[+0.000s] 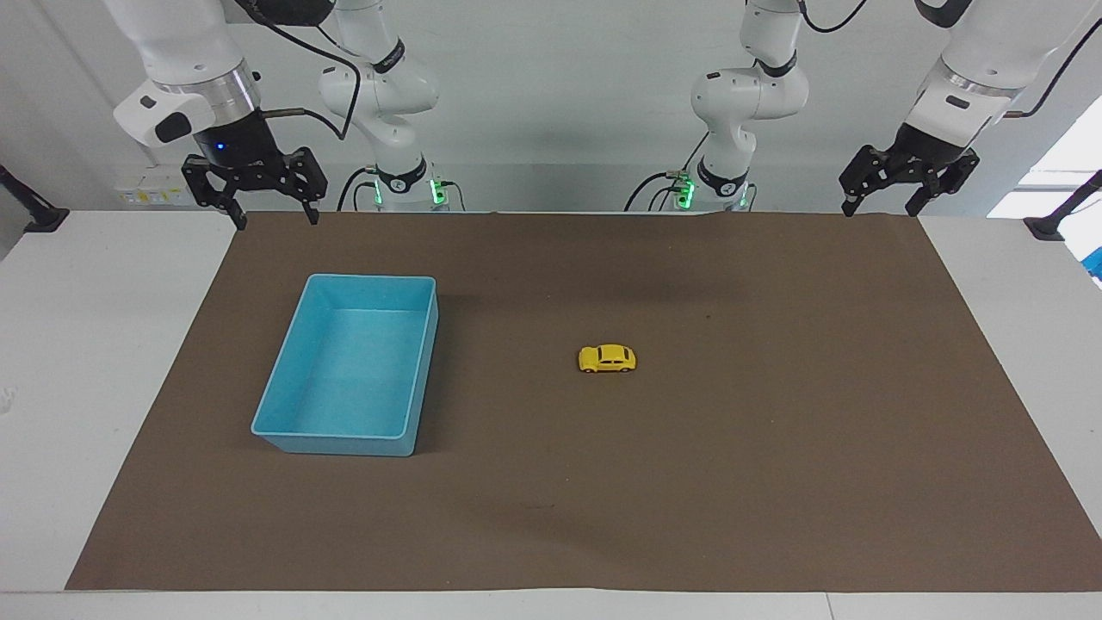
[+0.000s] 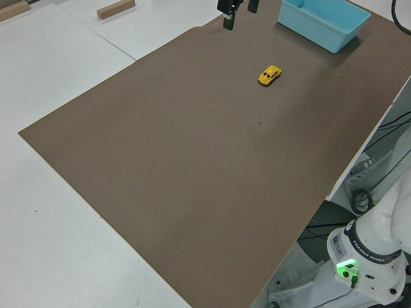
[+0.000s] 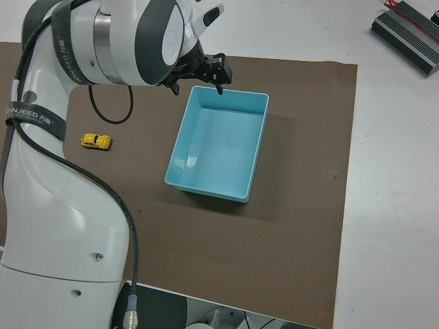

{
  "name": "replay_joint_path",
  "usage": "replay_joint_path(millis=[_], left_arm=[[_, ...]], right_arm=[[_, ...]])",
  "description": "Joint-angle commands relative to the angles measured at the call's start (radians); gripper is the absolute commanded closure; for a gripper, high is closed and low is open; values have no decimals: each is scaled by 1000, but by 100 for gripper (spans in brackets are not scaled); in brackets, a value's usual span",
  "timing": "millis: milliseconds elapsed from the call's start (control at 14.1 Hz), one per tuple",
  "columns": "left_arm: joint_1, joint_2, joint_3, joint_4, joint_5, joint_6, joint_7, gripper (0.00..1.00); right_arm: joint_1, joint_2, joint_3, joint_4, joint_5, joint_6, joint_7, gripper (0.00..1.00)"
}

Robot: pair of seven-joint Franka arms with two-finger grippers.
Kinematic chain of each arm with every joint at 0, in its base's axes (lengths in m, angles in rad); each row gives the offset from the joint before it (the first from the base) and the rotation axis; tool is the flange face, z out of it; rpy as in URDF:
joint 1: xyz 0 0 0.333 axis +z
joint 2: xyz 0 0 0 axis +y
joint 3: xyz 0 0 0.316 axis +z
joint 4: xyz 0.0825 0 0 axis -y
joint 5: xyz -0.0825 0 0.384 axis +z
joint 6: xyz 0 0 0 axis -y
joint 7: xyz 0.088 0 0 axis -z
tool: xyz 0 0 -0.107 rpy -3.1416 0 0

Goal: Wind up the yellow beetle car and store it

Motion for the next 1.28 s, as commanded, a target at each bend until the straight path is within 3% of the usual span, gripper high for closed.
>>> replay_joint_path(millis=[0, 923, 1208], left_arm=[[-2, -23, 0, -17, -12, -6, -8, 0], [-7, -11, -1, -34, -12, 53, -26, 0], [-24, 13, -7, -47, -15, 103, -170, 0]], right_arm=[[-7, -9, -4, 6, 33, -35, 15, 0], [-7, -14, -4, 6, 31, -20, 15, 0], [-7, -14, -4, 6, 31, -20, 16, 0]])
